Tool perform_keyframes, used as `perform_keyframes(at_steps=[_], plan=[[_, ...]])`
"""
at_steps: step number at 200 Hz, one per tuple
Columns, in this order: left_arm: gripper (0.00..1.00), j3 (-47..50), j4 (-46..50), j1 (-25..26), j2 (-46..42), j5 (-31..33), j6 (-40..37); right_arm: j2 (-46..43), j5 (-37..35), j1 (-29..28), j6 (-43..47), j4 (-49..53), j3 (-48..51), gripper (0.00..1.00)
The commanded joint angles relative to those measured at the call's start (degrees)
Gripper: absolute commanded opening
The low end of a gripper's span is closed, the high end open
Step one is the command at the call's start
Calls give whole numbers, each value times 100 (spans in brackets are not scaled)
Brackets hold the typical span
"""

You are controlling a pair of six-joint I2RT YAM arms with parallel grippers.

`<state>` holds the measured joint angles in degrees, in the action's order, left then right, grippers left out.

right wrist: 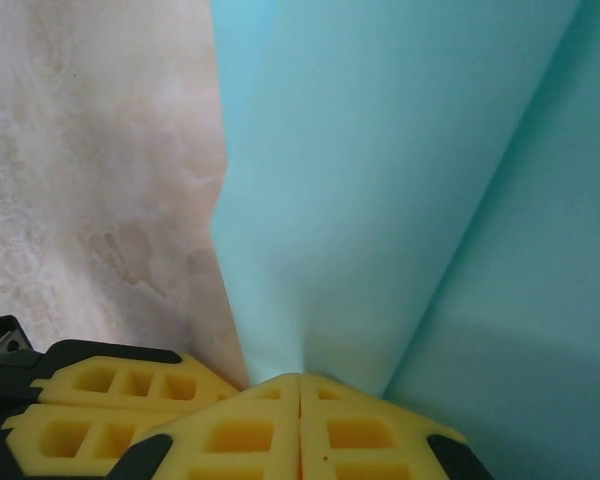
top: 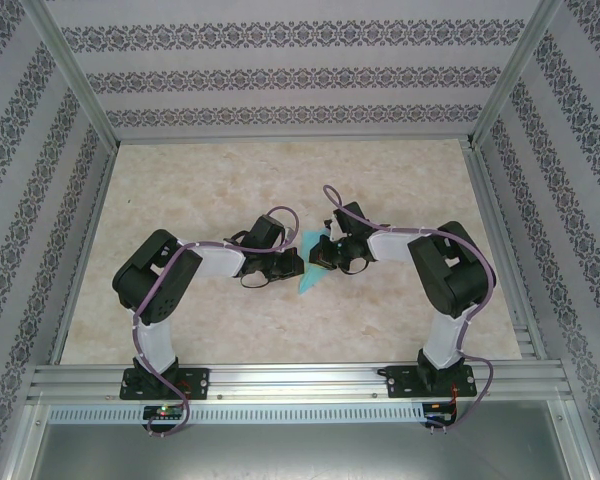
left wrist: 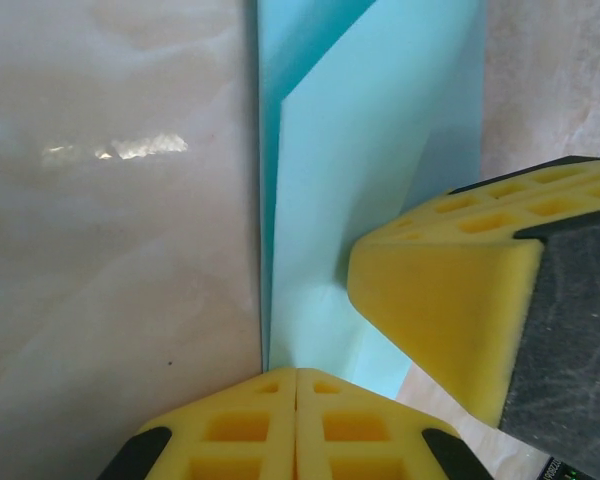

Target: Fold a paper plane with a square sheet of paper (pick it up from the middle)

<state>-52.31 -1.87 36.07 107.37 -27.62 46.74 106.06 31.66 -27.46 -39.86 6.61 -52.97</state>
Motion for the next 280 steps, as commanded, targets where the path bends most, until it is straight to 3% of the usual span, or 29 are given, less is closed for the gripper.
perform_keyframes(at_steps=[1,62,88,129,181,280], plan=[[8,65,731,-8,251,520,-138,115,-19,96,171,-76,9,8],[9,-157,815,-10,175,448,-312,282,-243,127,181,131,113,7],[14,-324,579,-8,-233,183,-366,289,-379,127,115,212,180,7],[15,-170,321,-6,-708,390,-218,301,-503,111,-73,177,269,7],[15,-30,-318,129,-450,-146,32,310,-560,75,-219,132,305,7],[9,-150,393,229,65,165,-57,266,-538,81,-252,37,360,7]])
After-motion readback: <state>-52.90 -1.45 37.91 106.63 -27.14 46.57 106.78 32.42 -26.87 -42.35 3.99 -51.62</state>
